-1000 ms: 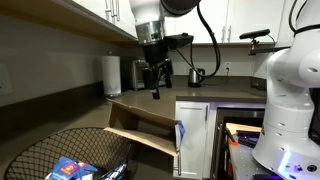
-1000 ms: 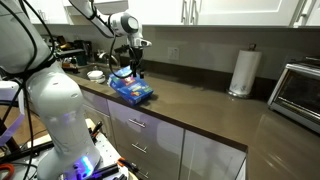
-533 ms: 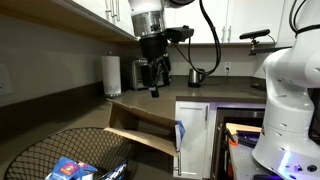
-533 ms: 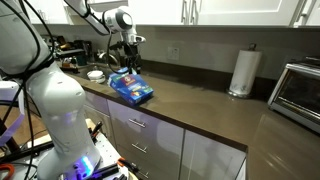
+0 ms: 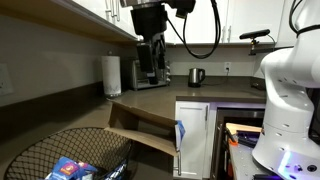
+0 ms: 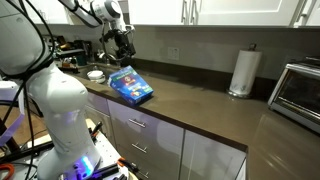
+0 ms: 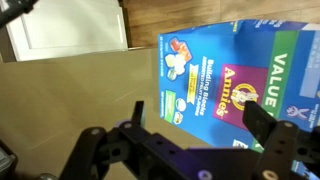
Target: Place the blue box upright to the right of the counter
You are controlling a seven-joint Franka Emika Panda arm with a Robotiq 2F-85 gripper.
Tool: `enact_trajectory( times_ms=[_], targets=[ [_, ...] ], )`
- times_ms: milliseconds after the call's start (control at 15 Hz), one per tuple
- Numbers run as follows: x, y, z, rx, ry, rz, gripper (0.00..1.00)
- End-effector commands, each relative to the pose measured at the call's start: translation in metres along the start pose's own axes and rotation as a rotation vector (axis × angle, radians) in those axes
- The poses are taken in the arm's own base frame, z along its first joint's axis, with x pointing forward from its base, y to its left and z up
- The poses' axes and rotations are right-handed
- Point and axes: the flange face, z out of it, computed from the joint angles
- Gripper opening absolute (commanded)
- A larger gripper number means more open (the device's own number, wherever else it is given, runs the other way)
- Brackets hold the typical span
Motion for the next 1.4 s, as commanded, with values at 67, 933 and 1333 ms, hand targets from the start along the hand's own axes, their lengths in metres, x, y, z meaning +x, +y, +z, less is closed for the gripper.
enact_trajectory(
  times_ms=[67, 933, 1333],
  targets=[
    [0.012, -0.034, -0.008, -0.02, 0.022, -0.097, 1.0],
    [0.061, -0.065, -0.016, -0.007, -0.01, -0.197, 1.0],
    [0.059, -0.066, -0.012, 0.015, -0.002, -0.172, 1.0]
  ],
)
